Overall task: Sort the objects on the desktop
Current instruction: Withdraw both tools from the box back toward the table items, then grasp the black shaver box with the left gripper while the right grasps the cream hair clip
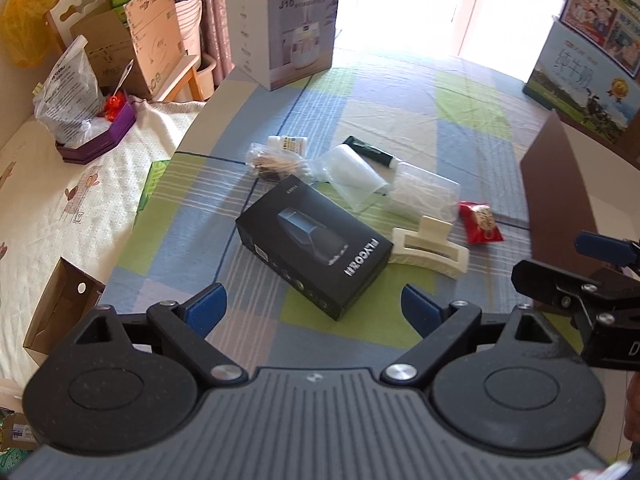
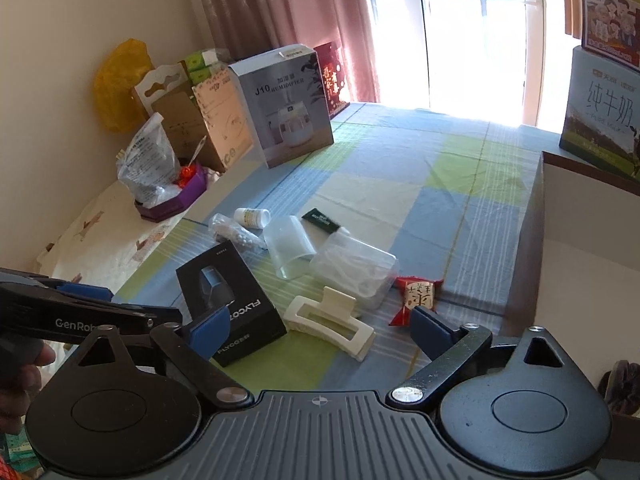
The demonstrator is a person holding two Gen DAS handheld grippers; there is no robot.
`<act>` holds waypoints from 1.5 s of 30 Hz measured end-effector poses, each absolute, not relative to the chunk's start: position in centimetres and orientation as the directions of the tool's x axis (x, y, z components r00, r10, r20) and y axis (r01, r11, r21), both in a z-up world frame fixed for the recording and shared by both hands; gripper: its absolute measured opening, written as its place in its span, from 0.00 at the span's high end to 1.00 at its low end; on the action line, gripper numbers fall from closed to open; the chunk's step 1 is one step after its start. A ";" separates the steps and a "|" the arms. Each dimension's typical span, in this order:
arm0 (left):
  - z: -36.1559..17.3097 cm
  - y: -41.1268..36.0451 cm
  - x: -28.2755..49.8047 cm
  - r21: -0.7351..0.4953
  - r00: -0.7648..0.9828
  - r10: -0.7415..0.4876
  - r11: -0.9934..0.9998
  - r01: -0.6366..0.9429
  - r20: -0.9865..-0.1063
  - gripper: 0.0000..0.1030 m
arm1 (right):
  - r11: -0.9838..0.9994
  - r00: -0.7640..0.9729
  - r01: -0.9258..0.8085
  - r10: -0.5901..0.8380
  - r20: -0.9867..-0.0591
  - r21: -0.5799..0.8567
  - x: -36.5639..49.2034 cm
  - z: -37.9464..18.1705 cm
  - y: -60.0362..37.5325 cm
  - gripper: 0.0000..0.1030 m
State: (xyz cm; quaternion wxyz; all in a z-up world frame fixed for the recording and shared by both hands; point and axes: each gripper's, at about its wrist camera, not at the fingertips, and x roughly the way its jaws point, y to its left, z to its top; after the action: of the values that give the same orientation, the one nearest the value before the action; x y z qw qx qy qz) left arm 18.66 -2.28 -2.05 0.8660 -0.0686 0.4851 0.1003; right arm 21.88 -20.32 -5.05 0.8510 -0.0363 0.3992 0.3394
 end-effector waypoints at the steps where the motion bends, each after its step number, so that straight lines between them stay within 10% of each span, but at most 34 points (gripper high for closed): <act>1: -2.4 -2.0 19.1 -0.016 0.502 0.115 0.968 -0.250 -0.857 0.10 | 0.769 0.449 -0.606 0.542 -0.710 0.204 22.2 -5.4 -20.0 0.14; 9: -5.0 -0.7 22.6 -0.006 0.472 0.137 0.957 -0.290 -0.871 0.10 | 0.803 0.429 -0.564 0.484 -0.762 0.192 24.7 -8.4 -18.7 0.38; 45: -9.6 3.0 22.8 0.089 0.404 0.162 0.977 -0.193 -0.900 0.14 | 0.645 0.332 -0.760 0.494 -0.804 0.082 26.4 -14.0 -15.1 0.26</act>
State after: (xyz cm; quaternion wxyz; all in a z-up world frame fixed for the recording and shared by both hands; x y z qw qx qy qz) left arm 22.80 3.00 -9.58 0.8377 -0.0145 0.5355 0.1057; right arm 26.43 -15.07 -14.04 0.8010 -0.1565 0.4253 0.3912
